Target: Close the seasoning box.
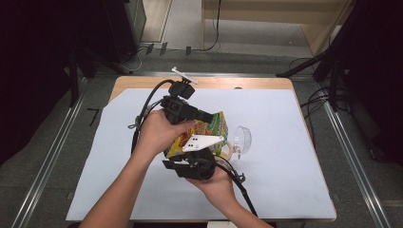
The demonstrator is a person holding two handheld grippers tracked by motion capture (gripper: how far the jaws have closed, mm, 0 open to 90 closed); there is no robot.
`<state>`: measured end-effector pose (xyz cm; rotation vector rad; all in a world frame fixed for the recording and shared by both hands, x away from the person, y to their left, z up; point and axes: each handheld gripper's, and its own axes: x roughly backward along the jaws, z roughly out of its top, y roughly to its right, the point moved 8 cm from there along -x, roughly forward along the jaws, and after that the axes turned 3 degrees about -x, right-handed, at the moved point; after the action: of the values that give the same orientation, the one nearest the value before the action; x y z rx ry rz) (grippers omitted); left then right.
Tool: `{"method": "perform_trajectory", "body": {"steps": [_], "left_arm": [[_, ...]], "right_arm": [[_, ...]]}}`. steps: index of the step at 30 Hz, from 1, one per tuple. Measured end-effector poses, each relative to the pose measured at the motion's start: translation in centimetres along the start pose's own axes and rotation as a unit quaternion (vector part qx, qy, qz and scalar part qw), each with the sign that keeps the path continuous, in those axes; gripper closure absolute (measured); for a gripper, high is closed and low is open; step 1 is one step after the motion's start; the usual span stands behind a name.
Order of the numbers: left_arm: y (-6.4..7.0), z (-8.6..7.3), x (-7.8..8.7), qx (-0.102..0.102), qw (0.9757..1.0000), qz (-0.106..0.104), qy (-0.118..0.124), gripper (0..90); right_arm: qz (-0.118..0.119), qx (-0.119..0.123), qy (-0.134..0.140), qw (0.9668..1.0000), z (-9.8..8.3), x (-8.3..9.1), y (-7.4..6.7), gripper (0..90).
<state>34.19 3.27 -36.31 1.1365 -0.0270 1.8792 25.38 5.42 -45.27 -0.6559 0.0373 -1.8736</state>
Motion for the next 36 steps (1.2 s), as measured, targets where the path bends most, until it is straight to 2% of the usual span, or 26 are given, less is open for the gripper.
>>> {"method": "perform_trajectory", "body": {"steps": [28,36], "left_arm": [[-0.23,-0.15,-0.16,0.000,1.0000,-0.006,-0.002,81.3],[-0.30,-0.87,-0.21,0.003,1.0000,-0.007,-0.003,81.4]], "right_arm": [[-0.003,0.004,-0.006,1.0000,-0.19,0.00,-0.01,71.8],[-0.006,0.011,-0.011,0.9999,-0.74,-0.36,-0.03,70.3]]}}
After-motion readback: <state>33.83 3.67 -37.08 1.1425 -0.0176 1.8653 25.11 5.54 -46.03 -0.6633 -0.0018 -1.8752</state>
